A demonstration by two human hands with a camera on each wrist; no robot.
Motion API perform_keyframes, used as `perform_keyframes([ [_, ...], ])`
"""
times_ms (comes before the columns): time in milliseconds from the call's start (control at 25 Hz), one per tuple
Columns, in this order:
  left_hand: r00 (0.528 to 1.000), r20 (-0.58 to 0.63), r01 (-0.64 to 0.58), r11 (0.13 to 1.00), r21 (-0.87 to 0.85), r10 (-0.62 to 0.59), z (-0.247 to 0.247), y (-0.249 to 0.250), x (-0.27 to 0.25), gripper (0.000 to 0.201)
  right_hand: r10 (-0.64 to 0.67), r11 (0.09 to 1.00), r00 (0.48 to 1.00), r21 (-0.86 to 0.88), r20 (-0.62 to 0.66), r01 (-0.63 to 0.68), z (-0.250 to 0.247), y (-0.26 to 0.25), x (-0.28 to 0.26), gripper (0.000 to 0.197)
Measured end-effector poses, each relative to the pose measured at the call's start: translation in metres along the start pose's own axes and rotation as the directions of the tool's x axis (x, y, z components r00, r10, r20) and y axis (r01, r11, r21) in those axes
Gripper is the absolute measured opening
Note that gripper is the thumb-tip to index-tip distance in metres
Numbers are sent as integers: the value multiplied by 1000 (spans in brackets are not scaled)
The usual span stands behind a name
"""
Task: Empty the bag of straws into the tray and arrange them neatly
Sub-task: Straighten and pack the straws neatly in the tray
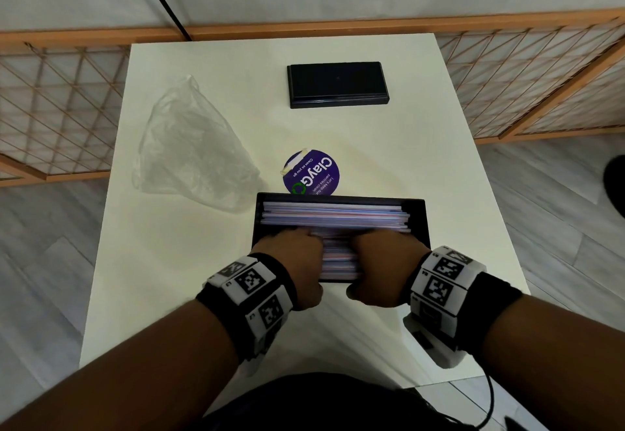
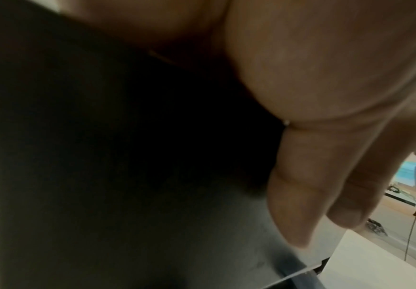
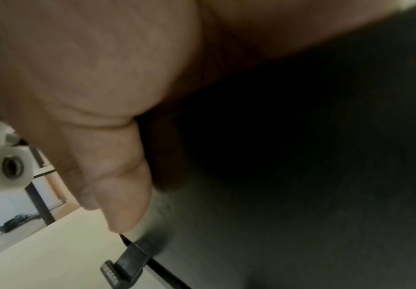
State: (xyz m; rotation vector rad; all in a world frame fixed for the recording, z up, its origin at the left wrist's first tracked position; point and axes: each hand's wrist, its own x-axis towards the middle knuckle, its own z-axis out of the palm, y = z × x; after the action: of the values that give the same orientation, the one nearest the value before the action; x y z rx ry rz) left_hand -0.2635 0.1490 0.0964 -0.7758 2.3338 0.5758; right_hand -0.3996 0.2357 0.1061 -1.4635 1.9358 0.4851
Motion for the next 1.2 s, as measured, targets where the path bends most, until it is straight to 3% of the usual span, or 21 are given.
perform_keyframes([
  [400, 999, -36, 7, 999, 47, -5, -2, 4, -8, 57, -3, 1000, 1000, -9, -6, 3, -2, 0, 1, 41],
  [840, 999, 3, 36, 999, 16, -36, -4, 5, -10, 52, 7, 999, 1000, -49, -19, -8, -7, -3, -4, 45],
  [1040, 994, -96, -52, 997, 52, 57, -6, 5, -24, 52, -58, 996, 991, -67, -119, 50, -14, -3, -23, 51],
  [1200, 998, -25, -61, 997, 39, 62, 0, 4, -17, 50, -62, 998, 995, -36, -81, 59, -4, -5, -22, 48],
])
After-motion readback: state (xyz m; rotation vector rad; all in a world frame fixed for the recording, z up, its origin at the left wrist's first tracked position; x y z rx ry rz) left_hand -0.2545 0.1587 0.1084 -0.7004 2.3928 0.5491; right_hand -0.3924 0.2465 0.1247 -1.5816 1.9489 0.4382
